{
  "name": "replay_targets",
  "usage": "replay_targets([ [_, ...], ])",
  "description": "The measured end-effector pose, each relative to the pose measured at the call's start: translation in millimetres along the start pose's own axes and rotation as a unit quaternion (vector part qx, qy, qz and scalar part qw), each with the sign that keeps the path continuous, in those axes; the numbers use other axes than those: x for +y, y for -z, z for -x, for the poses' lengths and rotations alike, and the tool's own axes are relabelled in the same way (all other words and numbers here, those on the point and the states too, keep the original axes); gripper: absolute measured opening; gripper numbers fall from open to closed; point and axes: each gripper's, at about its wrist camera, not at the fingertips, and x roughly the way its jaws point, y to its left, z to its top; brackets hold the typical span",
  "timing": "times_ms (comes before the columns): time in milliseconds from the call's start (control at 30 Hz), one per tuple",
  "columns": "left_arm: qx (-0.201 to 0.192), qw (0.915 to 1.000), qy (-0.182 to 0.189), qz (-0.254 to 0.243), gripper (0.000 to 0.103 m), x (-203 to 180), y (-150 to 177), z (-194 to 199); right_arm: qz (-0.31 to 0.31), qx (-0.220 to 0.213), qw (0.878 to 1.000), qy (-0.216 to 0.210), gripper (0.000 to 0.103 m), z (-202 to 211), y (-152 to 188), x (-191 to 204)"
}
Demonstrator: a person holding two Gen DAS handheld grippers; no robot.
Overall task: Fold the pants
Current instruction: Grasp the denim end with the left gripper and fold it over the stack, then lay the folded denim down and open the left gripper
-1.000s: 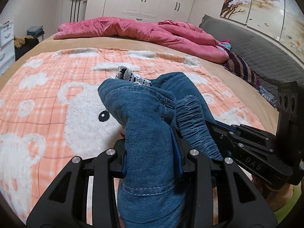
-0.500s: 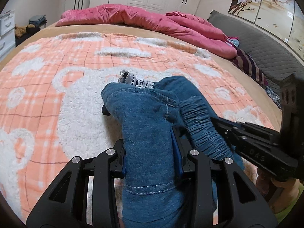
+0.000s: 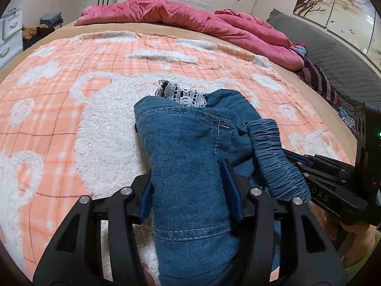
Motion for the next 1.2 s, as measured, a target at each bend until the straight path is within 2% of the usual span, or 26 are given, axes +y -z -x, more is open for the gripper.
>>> replay_targets([
  [67, 0.002, 1.0000, -0.003, 0.002, 0.052, 2.1, 1.1, -0.6, -0.001, 0.000, 1.000, 0.007, 0.029, -0.3, 0.9, -2.3],
  [333, 0.001, 0.9999, -0.014, 0.006, 0.065, 5.8, 3.4, 0.7, -0.008, 0.000, 1.000, 0.014, 0.043, 2.0, 5.9, -8.2],
  [467, 0.000, 0.9999, -0.015, 0.002, 0.071, 4.7, 3.5, 5.6, -0.019, -0.005, 1.000, 0.007, 0.055, 7.7, 7.5, -11.9],
  [633, 0.000, 0.9999, -0.012, -0.005, 0.078, 2.9, 3.5, 13.4, -0.025, -0.008, 1.000, 0.004, 0.060, 14.1, 11.0, -14.2],
  [867, -0.014, 0.9998, -0.013, -0.011, 0.090, -0.3, 2.2, 29.4, -0.024, -0.030, 0.999, 0.002, 0.081, 29.7, 11.9, -13.5],
  [1200, -0.032, 0.9990, -0.024, -0.019, 0.093, -4.3, 1.6, 48.0, -0.034, -0.061, 0.998, -0.004, 0.096, 49.2, 12.5, -11.7],
])
